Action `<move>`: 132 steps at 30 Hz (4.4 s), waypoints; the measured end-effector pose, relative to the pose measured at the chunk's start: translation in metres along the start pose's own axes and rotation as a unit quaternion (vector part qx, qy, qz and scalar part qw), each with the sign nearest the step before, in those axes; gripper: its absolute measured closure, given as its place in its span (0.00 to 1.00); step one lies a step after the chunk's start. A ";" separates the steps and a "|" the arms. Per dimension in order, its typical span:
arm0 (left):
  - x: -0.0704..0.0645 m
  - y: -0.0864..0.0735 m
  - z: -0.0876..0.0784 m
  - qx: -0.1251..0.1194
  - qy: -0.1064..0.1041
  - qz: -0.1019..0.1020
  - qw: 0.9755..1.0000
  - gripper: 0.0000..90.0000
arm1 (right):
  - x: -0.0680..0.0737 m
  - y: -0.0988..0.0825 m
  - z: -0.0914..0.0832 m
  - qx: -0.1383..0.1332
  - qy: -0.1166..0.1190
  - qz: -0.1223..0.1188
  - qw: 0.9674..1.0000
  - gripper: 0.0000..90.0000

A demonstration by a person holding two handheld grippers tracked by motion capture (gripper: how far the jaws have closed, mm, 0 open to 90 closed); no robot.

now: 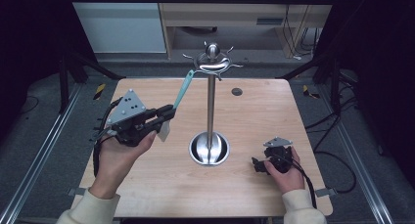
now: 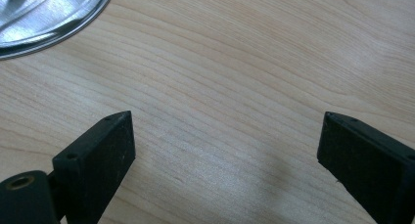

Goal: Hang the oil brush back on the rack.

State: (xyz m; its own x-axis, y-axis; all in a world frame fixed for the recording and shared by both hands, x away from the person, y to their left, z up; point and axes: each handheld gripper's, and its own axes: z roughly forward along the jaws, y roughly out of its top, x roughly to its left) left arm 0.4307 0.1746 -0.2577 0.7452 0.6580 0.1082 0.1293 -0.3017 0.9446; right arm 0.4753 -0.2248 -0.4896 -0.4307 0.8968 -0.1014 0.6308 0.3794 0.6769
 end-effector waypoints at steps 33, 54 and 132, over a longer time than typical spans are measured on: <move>0.000 0.000 0.016 0.011 -0.008 -0.006 1.000 0.91 | 0.000 0.000 -0.001 -0.001 0.002 0.000 1.000 0.09; 0.001 0.001 0.026 0.016 -0.007 -0.008 1.000 0.91 | 0.000 0.000 -0.001 -0.005 0.003 0.003 1.000 0.09; -0.020 -0.068 -0.004 0.103 0.008 0.012 0.995 0.07 | 0.000 0.001 -0.002 -0.017 0.005 0.002 1.000 0.08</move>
State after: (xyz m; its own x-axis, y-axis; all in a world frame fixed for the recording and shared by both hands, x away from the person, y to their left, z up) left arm 0.4041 0.1850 -0.3228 0.7392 0.6596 0.1363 0.2442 -0.4511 0.8584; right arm 0.4742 -0.2251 -0.4874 -0.4349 0.8958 -0.0915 0.6104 0.3680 0.7014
